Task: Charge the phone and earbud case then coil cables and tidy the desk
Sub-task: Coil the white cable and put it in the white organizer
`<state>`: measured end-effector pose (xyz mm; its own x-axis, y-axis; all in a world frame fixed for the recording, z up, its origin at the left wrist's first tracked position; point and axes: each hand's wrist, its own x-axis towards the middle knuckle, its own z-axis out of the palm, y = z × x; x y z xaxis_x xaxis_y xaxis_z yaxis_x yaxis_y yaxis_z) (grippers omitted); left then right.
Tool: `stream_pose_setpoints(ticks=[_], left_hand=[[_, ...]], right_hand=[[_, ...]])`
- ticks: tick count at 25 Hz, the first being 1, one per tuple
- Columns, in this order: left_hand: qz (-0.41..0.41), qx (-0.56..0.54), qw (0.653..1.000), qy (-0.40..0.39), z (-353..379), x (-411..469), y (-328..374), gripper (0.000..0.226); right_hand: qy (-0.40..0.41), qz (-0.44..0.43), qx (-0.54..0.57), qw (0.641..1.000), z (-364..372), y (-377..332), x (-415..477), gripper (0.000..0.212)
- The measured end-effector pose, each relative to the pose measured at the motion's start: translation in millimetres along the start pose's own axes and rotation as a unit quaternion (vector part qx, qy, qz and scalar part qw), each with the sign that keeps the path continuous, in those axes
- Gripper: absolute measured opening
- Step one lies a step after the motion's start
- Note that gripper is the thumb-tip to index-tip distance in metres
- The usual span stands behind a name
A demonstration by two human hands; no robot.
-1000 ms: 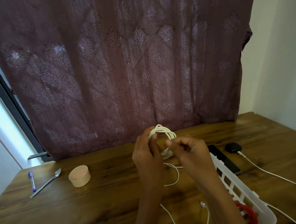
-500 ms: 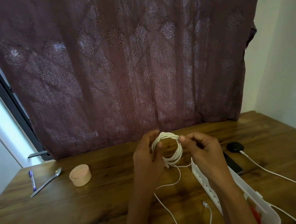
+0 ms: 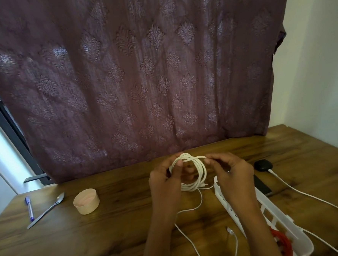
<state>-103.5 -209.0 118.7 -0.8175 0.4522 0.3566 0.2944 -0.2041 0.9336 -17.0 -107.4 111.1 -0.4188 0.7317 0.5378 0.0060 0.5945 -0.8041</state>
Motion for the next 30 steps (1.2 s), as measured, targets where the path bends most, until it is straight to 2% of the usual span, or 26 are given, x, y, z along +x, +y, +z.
stream_pose_setpoints(ticks=[1,2,4,5,8,12,17,20,23,26,28,30], left_hand=[[-0.003,-0.012,1.000,0.008,2,-1,-1,0.018],[-0.009,-0.027,0.999,0.021,4,-3,-1,0.018],[-0.021,-0.062,0.997,0.049,7,-4,0,0.018],[-0.022,-0.078,0.995,0.059,7,-4,0,0.018],[-0.018,-0.087,0.994,0.068,6,-6,3,0.017],[-0.019,-0.063,0.995,0.075,6,-5,5,0.016],[0.025,0.016,0.998,0.058,3,-4,6,0.019],[0.023,0.007,0.999,0.026,0,-2,9,0.019],[-0.012,-0.024,0.999,-0.020,-2,1,10,0.022],[-0.085,-0.062,0.993,-0.048,-3,1,8,0.022],[-0.157,-0.051,0.985,-0.040,-1,0,8,0.015],[-0.187,-0.039,0.981,-0.029,1,-3,7,0.016]], right_hand=[[-0.004,0.021,0.005,1.000,5,0,-2,0.013],[-0.025,0.049,0.017,0.998,9,-1,-4,0.024],[-0.104,0.122,0.089,0.983,13,-1,-4,0.055],[-0.144,0.152,0.134,0.968,12,-3,-3,0.059],[-0.208,0.178,0.245,0.930,7,-9,-5,0.039],[-0.156,0.210,0.315,0.912,10,-12,-9,0.022],[-0.118,0.255,0.429,0.858,12,-21,-9,0.050],[-0.092,0.277,0.489,0.822,12,-23,-7,0.058],[-0.070,0.291,0.526,0.796,10,-24,-6,0.059],[-0.054,0.290,0.522,0.800,8,-23,-6,0.058],[-0.040,0.286,0.520,0.804,4,-23,-5,0.056],[-0.030,0.295,0.530,0.794,3,-21,-4,0.056]])
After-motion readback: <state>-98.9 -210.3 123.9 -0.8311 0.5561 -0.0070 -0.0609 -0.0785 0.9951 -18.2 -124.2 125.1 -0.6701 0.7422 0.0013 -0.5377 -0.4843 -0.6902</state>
